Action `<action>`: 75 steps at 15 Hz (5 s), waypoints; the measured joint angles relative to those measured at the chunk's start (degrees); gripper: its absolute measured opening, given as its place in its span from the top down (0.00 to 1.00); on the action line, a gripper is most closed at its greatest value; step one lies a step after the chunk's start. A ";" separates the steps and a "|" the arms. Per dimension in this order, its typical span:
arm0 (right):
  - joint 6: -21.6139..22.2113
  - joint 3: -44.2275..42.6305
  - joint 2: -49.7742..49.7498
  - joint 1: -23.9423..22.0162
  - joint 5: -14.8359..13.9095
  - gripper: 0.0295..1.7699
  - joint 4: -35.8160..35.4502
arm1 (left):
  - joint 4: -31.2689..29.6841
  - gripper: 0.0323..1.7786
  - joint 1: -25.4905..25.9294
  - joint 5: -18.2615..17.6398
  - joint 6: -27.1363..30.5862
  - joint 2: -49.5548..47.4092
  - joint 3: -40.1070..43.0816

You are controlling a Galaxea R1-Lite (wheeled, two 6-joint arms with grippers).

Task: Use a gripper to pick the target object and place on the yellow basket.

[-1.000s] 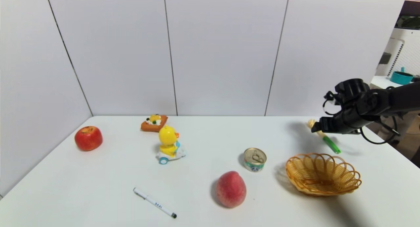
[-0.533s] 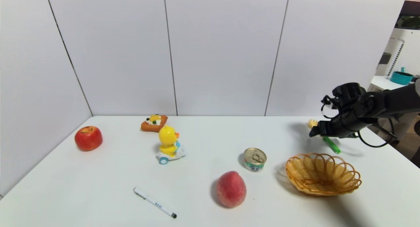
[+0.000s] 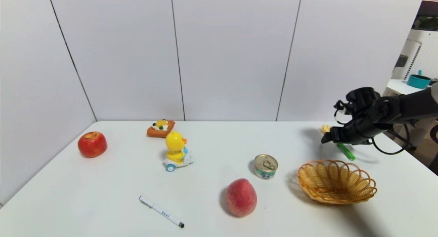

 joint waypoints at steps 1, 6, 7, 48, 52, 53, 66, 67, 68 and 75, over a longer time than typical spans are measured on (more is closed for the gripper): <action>0.00 -0.01 0.00 0.00 0.09 0.04 -0.01 | 0.00 0.05 0.00 0.00 0.00 0.02 0.00; 0.02 -0.44 0.30 -0.02 0.09 0.09 -0.06 | 0.00 0.05 0.00 0.02 0.00 0.00 0.00; 0.00 -0.52 0.37 -0.05 -0.02 0.21 -0.11 | 0.00 0.05 0.00 0.02 -0.02 0.02 0.00; -64.45 27.01 -42.28 6.16 41.06 0.92 1.37 | 0.00 0.05 0.00 0.00 0.02 0.02 0.00; -79.64 31.70 -41.59 2.99 42.68 0.92 1.43 | -0.01 0.05 0.00 0.00 0.00 0.02 0.00; -81.76 32.27 -40.88 2.52 42.52 0.92 1.45 | 0.00 0.05 0.00 0.02 -0.02 0.02 0.00; -87.60 35.69 -31.72 -0.35 38.06 0.92 1.56 | 0.00 0.05 0.00 0.02 0.00 0.02 0.00; -87.61 36.05 -31.61 -0.29 38.19 0.92 1.46 | 0.00 0.05 0.00 0.00 -0.02 0.02 0.00; -88.05 36.46 -31.55 -0.21 38.22 0.92 1.51 | 0.00 0.05 -0.02 0.00 0.00 0.02 0.00; -90.83 37.05 -31.31 0.06 39.07 0.92 1.46 | 0.00 0.05 0.00 0.02 -0.02 0.02 0.00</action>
